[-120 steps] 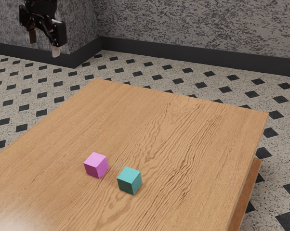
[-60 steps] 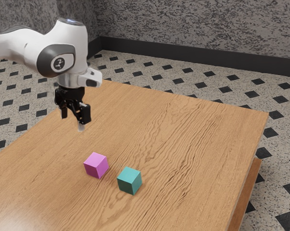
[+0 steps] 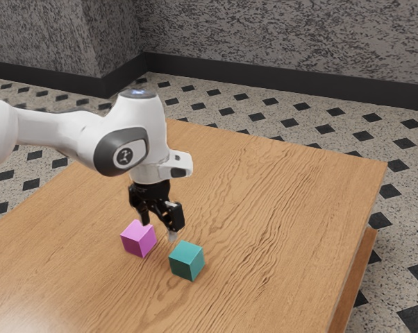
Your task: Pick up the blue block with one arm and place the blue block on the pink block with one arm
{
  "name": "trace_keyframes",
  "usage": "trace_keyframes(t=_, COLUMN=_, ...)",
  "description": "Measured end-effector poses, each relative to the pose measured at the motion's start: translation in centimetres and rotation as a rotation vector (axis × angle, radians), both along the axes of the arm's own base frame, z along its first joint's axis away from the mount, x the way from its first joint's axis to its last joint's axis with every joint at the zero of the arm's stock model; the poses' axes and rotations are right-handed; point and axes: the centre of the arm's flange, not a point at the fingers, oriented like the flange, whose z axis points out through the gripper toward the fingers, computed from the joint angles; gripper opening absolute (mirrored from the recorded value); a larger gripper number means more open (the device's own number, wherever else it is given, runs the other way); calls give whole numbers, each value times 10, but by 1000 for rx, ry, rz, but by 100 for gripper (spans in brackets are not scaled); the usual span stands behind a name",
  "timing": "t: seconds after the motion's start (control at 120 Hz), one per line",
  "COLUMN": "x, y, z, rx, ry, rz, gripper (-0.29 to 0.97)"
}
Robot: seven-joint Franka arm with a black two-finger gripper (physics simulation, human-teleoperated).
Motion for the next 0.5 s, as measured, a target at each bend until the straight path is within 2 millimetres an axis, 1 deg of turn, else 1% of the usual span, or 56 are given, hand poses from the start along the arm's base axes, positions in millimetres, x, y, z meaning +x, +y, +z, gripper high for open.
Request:
trace_keyframes(t=0.15, x=-14, y=-27, z=-23, rx=-21, ry=10, rz=18, gripper=68)
trace_keyframes(t=0.258, x=-16, y=-42, z=-37, rx=-12, ry=11, rz=28, gripper=68)
trace_keyframes(t=0.308, x=-12, y=-39, z=-42, rx=-3, ry=9, rz=46, gripper=68)
trace_keyframes(t=0.392, x=3, y=-17, z=-45, rx=10, ry=-2, rz=103, gripper=68)
trace_keyframes(t=0.425, x=12, y=-12, z=-47, rx=19, ry=-8, rz=120, gripper=68)
trace_keyframes(t=0.45, x=17, y=-12, z=-49, rx=25, ry=-13, rz=125, gripper=68)
trace_keyframes(t=0.5, x=22, y=-19, z=-52, rx=35, ry=-19, rz=119, gripper=68)
